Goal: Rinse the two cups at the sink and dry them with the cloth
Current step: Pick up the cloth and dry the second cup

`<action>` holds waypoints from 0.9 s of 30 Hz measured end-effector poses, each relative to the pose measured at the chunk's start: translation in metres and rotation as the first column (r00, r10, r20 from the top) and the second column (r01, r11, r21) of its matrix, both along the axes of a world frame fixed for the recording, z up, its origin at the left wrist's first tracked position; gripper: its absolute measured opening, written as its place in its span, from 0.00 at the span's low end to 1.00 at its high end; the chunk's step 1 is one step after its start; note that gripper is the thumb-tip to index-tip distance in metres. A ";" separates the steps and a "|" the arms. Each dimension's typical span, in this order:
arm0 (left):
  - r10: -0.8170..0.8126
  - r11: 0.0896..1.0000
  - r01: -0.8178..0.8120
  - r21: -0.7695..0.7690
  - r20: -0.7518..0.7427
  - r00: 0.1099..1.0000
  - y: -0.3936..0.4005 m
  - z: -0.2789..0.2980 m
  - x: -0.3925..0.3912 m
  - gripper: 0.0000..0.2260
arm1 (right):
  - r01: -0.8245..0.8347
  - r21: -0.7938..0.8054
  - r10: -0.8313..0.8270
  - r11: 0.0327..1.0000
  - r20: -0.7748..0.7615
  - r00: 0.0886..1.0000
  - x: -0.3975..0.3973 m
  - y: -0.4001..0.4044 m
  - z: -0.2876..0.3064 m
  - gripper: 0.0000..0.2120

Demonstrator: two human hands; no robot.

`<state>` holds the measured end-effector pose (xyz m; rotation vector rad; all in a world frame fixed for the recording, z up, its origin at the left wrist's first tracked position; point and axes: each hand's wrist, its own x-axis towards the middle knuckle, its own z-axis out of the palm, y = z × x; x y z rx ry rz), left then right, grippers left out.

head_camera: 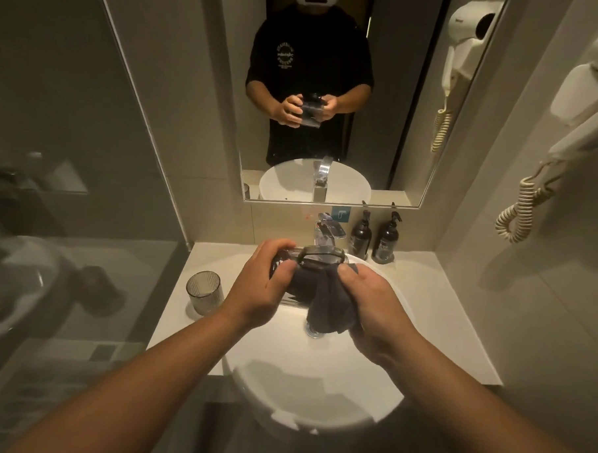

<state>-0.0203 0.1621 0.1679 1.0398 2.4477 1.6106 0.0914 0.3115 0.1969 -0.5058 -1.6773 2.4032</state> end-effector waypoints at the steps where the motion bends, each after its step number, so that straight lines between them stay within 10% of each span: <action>1: -0.012 1.000 0.010 0.027 0.071 0.997 0.001 -0.002 0.001 0.16 | -0.010 0.077 0.010 0.997 0.001 1.000 0.000 0.001 0.002 0.11; 3: -0.090 0.988 0.041 0.146 0.350 0.932 0.003 0.002 0.006 0.14 | -0.025 0.368 0.026 0.930 0.003 1.000 0.003 0.006 0.006 0.06; 6: -0.201 0.963 -0.024 0.268 0.776 0.598 0.007 0.014 0.008 0.22 | -0.084 0.809 0.152 0.582 -0.007 0.988 0.009 0.015 0.008 0.02; 10: -0.088 0.973 -0.151 0.177 0.882 0.463 0.013 0.016 0.011 0.21 | -0.089 0.876 0.225 0.474 -0.023 0.974 0.014 0.011 0.008 0.04; 20: 0.094 0.942 -0.196 0.272 0.347 0.933 0.014 0.001 0.015 0.12 | -0.101 0.523 0.109 0.846 0.015 0.994 0.009 0.001 0.012 0.06; 27: 0.092 0.993 -0.069 0.099 -0.254 0.963 0.004 -0.006 0.012 0.21 | 0.007 0.099 -0.017 0.995 0.099 0.995 -0.004 0.000 0.029 0.14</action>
